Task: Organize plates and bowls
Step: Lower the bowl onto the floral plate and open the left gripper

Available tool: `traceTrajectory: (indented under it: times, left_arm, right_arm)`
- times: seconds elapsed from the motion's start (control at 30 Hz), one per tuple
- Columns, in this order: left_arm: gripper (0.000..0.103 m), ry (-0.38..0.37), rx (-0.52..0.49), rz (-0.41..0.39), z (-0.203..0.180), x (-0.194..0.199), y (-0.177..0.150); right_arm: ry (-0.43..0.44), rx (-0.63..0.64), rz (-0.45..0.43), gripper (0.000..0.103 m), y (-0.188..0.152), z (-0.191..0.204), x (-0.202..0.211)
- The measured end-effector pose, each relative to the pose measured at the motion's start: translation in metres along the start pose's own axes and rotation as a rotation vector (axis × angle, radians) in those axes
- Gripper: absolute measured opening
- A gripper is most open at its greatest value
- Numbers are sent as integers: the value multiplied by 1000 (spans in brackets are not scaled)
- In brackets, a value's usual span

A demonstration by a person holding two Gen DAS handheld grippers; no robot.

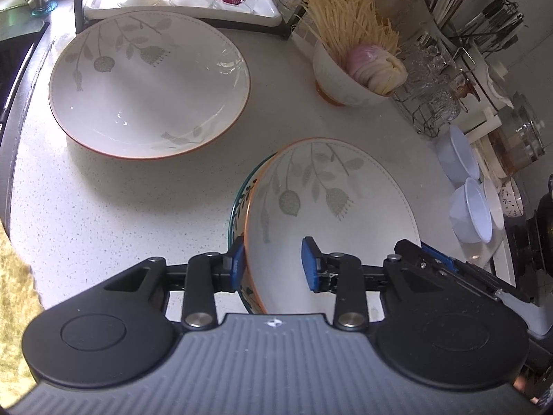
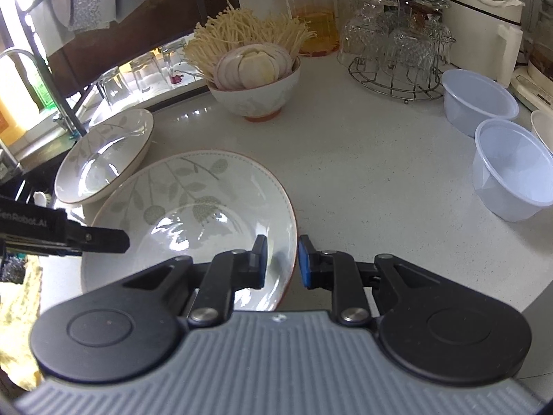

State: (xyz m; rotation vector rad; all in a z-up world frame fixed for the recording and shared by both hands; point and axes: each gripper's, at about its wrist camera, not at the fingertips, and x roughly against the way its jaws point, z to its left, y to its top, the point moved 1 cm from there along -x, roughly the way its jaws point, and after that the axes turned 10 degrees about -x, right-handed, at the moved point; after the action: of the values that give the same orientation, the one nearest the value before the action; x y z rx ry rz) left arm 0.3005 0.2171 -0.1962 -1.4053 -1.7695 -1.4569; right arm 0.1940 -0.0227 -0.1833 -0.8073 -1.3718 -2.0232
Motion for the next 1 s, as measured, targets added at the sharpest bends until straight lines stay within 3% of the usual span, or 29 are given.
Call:
traceTrajectory:
  times: [0.3, 0.5, 0.67, 1.0]
  left_arm:
    - [38, 30, -24, -6, -9, 14, -9]
    - [45, 49, -26, -26, -11, 27, -15]
    - [45, 52, -17, -64, -16, 43, -18]
    - [45, 135, -80, -174, -41, 105, -25]
  right_arm:
    - [19, -20, -25, 23, 8, 1, 18]
    - [29, -6, -38, 23, 11, 4, 30]
    - [54, 2, -48, 23, 11, 6, 46]
    - [164, 33, -75, 23, 19, 16, 92]
